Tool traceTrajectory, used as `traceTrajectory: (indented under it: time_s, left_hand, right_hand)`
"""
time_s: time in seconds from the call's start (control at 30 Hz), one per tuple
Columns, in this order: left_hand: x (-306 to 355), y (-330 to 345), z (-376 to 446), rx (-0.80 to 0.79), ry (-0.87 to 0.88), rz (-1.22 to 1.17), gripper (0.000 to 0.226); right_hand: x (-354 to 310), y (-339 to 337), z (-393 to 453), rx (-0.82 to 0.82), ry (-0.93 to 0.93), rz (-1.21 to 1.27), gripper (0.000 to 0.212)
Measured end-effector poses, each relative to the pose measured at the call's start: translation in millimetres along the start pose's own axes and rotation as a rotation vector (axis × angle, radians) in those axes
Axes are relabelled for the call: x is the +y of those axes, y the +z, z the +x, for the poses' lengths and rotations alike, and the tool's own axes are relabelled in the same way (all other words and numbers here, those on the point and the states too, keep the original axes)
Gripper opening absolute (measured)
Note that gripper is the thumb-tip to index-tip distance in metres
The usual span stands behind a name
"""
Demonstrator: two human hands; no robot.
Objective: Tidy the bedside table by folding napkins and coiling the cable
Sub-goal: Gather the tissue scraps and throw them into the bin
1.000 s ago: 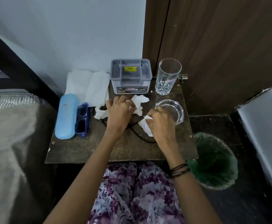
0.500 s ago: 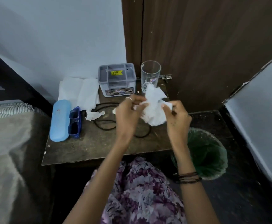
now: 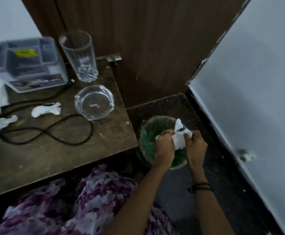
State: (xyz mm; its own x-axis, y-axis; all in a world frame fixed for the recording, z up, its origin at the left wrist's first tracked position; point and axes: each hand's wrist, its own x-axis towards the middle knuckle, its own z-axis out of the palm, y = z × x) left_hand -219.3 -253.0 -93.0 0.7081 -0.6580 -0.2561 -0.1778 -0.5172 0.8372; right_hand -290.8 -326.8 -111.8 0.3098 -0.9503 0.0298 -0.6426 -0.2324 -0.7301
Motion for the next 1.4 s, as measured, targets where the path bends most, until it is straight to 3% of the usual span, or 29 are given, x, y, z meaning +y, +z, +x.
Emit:
traceTrajectory:
  time_s: [0.13,0.27,0.4,0.53,0.67,0.8,0.87,1.0,1.17,1.4]
  left_hand:
    - [-40.2,33.7,27.7,-0.130,-0.047,-0.028,0.041]
    - [-81.4,47.9,42.0,-0.372,-0.039,0.045,0.060]
    - [-102.7,51.0,42.6,-0.403,-0.068,0.174,0.064]
    - [-82.2,43.4,44.0,-0.298,-0.075,0.218,0.037]
    - [-33.2,15.3,36.0,-0.179,-0.058,0.085,0.027]
    - [19.9,-32.9,4.5,-0.002,0.112,-0.041,0.020]
    - [34.2,-65.6,-19.7,0.142,0.235,-0.107,0.019]
    - [33.8,-148.1,-60.0,0.380,0.331,-0.224,0.016]
    - [-12.8,-243.3,-95.3,0.576,0.223,-0.113,0.015]
    - [-106.7,-345.3,-111.3,0.832,-0.015,0.477,0.030]
  right_hand:
    - [39.1,32.1,15.9,-0.109,0.045,-0.137,0.015]
    - [67.5,64.6,24.3,-0.377,0.189,-0.199,0.027]
    - [77.2,79.9,22.3,-0.484,0.226,-0.298,0.029]
    - [61.6,78.5,13.3,-0.378,0.203,-0.314,0.023]
    - [17.9,54.2,1.5,-0.199,0.091,-0.145,0.018]
    - [-41.1,17.2,-19.4,0.071,-0.132,0.117,0.014]
    - [-78.5,5.1,-34.1,0.116,-0.255,0.286,0.011]
    - [-156.4,4.4,-73.4,-0.042,-0.447,0.454,0.014]
    - [-226.8,46.2,-124.9,-0.381,-0.563,0.391,0.015]
    - [-287.7,121.7,-160.5,-0.437,-0.867,-0.028,0.013]
